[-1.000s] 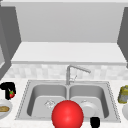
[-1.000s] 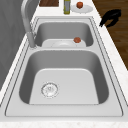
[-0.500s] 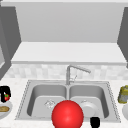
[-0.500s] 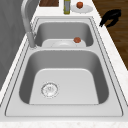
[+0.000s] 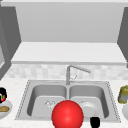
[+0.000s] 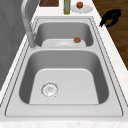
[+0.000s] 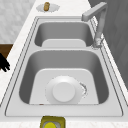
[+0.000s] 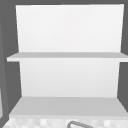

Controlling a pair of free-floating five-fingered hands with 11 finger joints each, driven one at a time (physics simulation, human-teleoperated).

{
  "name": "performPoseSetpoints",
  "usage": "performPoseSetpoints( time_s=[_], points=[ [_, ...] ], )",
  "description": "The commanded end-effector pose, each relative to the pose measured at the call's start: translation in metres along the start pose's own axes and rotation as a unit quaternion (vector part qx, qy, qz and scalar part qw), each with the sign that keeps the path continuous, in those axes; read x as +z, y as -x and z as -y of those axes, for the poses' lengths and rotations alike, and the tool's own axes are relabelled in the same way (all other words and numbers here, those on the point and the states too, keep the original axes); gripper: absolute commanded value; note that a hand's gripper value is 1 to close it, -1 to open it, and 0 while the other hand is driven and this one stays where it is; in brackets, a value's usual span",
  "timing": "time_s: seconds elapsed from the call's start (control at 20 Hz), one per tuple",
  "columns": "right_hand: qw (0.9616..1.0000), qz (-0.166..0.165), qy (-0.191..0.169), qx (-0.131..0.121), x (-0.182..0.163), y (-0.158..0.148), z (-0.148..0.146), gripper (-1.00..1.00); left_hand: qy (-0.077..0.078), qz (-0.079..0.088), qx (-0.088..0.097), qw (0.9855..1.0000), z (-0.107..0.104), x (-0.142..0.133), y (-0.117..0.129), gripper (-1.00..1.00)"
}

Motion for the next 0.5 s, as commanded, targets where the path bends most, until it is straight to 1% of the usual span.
performPoseSetpoints(
  time_s=[0.0, 0.15, 0.3, 0.45],
  points=[
    [1.0, 0.0, 0.0, 0.0, 0.0, 0.0, 0.0, 0.0, -0.018, 0.021, -0.01, 0.9995, 0.015, 0.03, 0.017, 1.0],
    [1.0, 0.0, 0.0, 0.0, 0.0, 0.0, 0.0, 0.0, -0.017, 0.02, -0.017, 0.9995, 0.029, 0.048, 0.028, 1.0],
    [1.0, 0.0, 0.0, 0.0, 0.0, 0.0, 0.0, 0.0, -0.017, 0.019, -0.027, 0.9993, 0.042, 0.066, 0.032, 1.0],
    [1.0, 0.0, 0.0, 0.0, 0.0, 0.0, 0.0, 0.0, -0.01, 0.016, -0.026, 0.9995, 0.049, 0.079, 0.038, 1.0]
  ],
)
